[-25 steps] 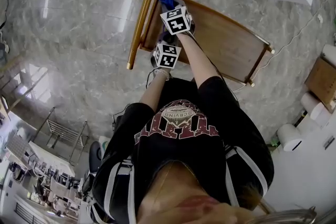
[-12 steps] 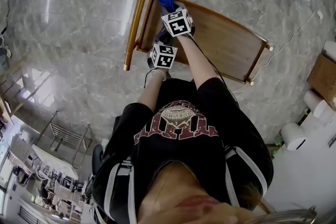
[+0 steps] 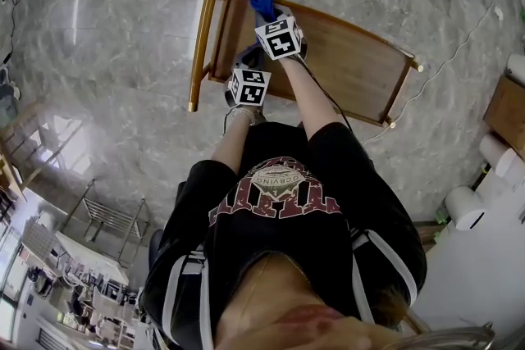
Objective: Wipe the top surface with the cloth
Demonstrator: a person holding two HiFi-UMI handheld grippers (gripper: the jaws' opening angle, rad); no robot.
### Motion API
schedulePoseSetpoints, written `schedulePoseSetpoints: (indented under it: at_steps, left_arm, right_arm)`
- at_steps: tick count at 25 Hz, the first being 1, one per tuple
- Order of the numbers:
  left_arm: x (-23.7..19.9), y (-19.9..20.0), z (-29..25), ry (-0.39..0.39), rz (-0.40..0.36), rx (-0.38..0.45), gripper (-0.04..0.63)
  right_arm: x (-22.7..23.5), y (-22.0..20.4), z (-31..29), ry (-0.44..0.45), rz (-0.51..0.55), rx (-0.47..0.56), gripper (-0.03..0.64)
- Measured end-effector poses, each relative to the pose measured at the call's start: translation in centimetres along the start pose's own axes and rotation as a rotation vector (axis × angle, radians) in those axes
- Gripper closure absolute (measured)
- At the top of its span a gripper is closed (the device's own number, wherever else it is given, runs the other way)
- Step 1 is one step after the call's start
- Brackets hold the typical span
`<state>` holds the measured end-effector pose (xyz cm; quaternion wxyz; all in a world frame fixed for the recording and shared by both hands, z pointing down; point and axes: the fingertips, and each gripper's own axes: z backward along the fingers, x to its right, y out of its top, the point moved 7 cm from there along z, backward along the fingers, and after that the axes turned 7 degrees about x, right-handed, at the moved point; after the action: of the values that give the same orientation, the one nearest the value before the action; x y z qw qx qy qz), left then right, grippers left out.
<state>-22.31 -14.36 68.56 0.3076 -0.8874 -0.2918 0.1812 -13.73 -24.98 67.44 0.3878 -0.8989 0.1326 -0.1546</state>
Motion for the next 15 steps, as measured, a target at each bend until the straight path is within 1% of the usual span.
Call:
schedulePoseSetpoints:
  at_steps: [5,9,15]
  left_arm:
    - [0.2,0.1,-0.1,0.016,-0.012,-0.005,0.548]
    - [0.5,0.1,-0.2,0.025,-0.043,-0.009,0.548]
    - [0.7,0.2,-0.3,0.045,-0.052,-0.017,0.548]
  right_arm:
    - [0.9,-0.5,0.7,-0.01,-0.02,0.009,0.561]
    - [1.8,-1.2,1.7,-0.02,-0.021,0.001,0.561]
    - [2.9,-1.8,2.8,-0.029,-0.028,0.004,0.561]
